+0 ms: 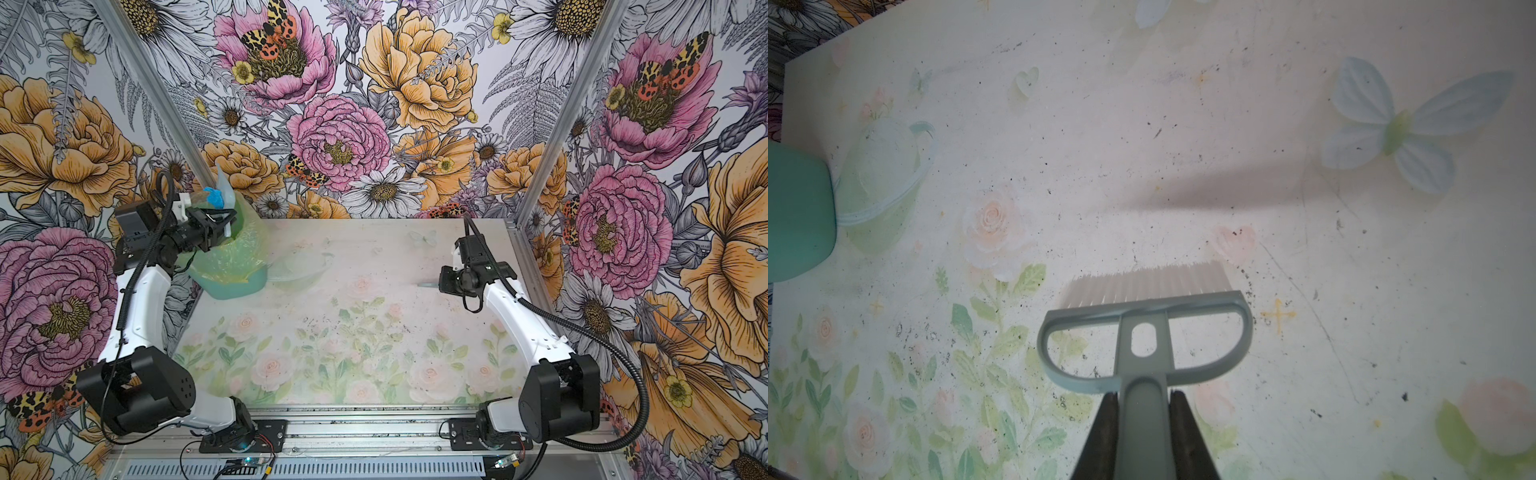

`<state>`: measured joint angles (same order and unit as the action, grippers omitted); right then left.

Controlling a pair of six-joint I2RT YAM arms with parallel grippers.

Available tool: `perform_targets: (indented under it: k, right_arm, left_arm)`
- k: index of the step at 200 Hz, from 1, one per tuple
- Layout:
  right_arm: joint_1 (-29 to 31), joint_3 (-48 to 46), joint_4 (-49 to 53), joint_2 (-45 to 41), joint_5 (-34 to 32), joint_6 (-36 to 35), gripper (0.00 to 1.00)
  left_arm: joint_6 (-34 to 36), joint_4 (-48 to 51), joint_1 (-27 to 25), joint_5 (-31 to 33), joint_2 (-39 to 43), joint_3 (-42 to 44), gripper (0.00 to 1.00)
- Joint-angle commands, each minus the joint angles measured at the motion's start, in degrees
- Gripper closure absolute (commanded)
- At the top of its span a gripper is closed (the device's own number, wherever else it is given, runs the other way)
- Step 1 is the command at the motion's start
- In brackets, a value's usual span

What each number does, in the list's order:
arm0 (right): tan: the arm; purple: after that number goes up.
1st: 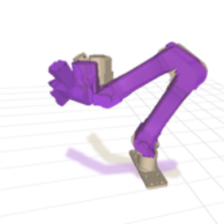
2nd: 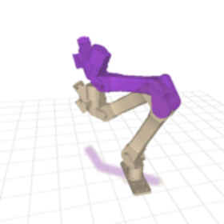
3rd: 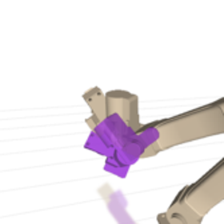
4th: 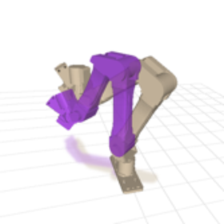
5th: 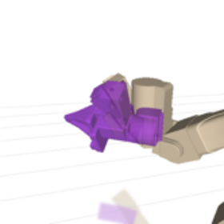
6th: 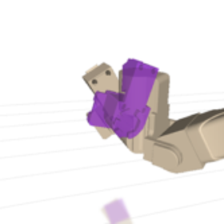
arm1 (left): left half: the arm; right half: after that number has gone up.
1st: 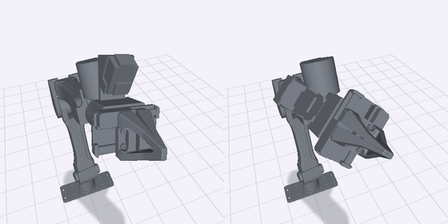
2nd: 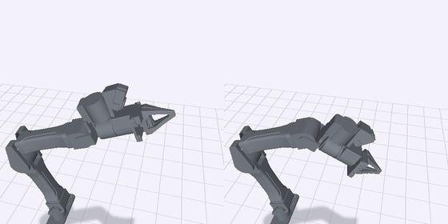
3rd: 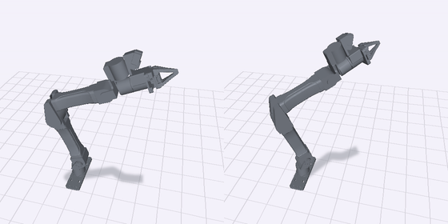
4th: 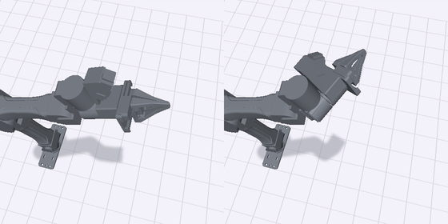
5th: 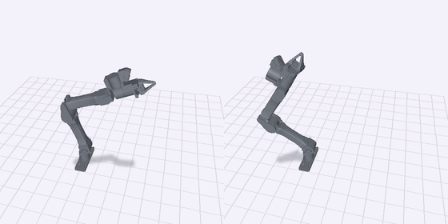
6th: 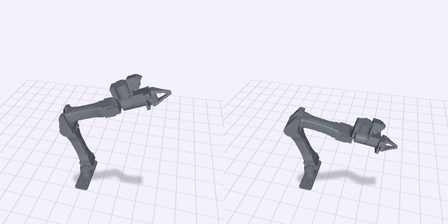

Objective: Sweep away the paper scraps from the table
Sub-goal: 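Tip the dustpan over the green bin with the left gripper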

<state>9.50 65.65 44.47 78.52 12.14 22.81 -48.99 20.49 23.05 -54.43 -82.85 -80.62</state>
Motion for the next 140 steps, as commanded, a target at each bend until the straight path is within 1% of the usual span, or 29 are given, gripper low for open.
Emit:
perform_targets:
  k: [1,36,56,75,120,140]
  right_arm:
    - [-0.3,-0.6,-1.2,0.4,0.6,-0.7,1.0]
    - [-0.3,-1.1,-1.3,0.1,0.7,-0.9,1.0]
    - [-0.3,-1.5,-1.3,-0.2,0.6,-1.0,1.0]
    - [-0.3,-1.6,-1.3,-0.5,0.5,-1.0,1.0]
    - [-0.3,-1.9,-1.3,-0.7,0.5,-1.0,1.0]
    - [-0.3,-1.9,-1.3,-0.8,0.5,-1.0,1.0]
  left_arm:
    - [-5.6,-7.4,0.9,-2.9,1.5,1.8,1.0]
    - [-9.3,-11.7,1.3,-3.8,1.5,3.4,1.0]
    - [-14.4,-18.0,1.6,-5.2,1.5,5.4,1.0]
    - [-20.8,-25.4,1.9,-6.3,1.5,7.4,1.0]
    - [-32.6,-39.2,2.0,-7.4,2.0,10.0,1.0]
    - [-33.3,-39.9,2.1,-7.6,2.2,10.1,1.0]
